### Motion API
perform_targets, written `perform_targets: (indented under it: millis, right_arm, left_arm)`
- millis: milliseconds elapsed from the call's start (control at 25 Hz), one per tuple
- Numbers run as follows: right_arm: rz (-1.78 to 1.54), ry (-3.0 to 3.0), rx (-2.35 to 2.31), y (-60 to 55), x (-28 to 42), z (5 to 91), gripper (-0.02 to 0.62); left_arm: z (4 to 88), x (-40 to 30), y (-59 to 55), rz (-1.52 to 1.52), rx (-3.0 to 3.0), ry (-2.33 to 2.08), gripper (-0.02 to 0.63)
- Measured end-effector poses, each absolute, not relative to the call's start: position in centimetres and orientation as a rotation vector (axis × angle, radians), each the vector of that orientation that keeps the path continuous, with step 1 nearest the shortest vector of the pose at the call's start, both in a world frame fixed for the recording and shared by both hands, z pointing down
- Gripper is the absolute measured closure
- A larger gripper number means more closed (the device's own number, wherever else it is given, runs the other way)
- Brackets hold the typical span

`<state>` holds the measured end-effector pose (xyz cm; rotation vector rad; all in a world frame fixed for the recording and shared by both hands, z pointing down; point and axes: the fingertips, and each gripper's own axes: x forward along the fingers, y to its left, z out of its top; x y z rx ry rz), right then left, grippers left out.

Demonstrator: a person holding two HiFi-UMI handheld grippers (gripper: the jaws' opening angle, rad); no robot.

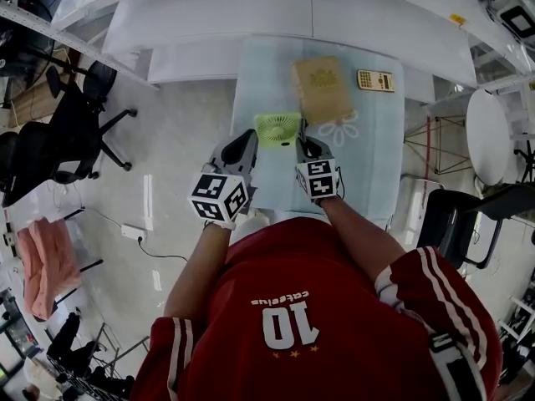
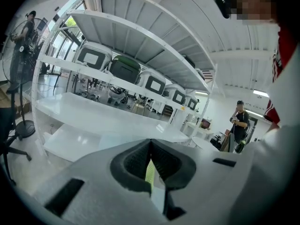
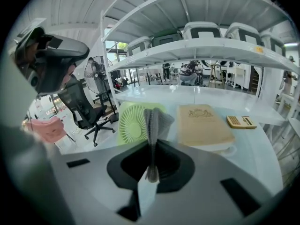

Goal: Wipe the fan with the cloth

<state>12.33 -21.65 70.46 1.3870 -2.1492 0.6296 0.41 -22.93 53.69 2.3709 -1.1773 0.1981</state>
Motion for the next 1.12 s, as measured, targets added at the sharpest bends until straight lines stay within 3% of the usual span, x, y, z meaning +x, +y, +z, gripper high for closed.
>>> perform_targets:
  millis: [1120]
  right_arm:
    - [0.616, -2.168, 1.301, -21.3, 9.0, 71.1, 0.575]
  left_arm:
    - [53.9, -3.5, -21.6, 0.172, 2.323, -1.243, 0.603]
